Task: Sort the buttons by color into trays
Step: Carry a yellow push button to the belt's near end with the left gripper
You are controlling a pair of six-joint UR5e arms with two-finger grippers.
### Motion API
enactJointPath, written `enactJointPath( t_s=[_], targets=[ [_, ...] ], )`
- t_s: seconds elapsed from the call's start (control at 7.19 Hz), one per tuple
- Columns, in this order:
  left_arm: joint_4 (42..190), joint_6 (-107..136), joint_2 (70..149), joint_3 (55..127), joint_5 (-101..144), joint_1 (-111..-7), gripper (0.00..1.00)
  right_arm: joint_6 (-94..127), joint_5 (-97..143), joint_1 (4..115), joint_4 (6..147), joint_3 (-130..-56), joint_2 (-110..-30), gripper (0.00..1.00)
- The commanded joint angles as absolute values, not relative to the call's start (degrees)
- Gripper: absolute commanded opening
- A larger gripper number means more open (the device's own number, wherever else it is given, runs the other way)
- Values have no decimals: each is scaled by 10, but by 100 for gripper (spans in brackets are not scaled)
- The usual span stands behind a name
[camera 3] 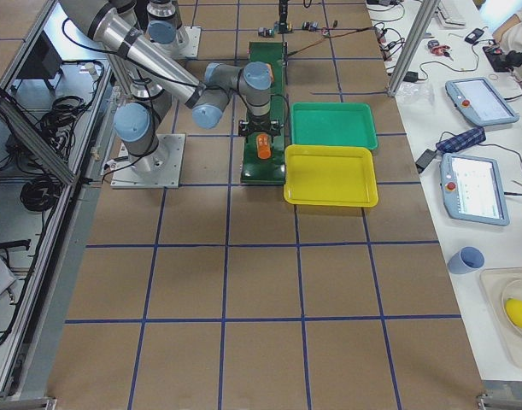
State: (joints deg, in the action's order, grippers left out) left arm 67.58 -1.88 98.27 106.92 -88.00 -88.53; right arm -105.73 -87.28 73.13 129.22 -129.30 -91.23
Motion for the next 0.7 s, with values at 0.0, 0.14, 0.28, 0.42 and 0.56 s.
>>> enactJointPath(
  t_s=[0.0,0.14,0.28,0.42,0.56],
  targets=[
    [669,-25,967,1117,-882,-889,0,-1057,-873,731,1292,-1294,-912,100],
    [666,-20,982,1118,-880,-889,0,-1057,-873,731,1292,-1294,-911,100],
    [651,-22,990,1117,-880,-889,0,-1057,-873,731,1292,-1294,-911,100],
    [616,-25,995,1118,-878,-892,0,-1057,-873,731,1292,-1294,-911,100],
    [614,-25,998,1121,-877,-897,0,-1057,-873,731,1292,-1294,-911,100]
  ],
)
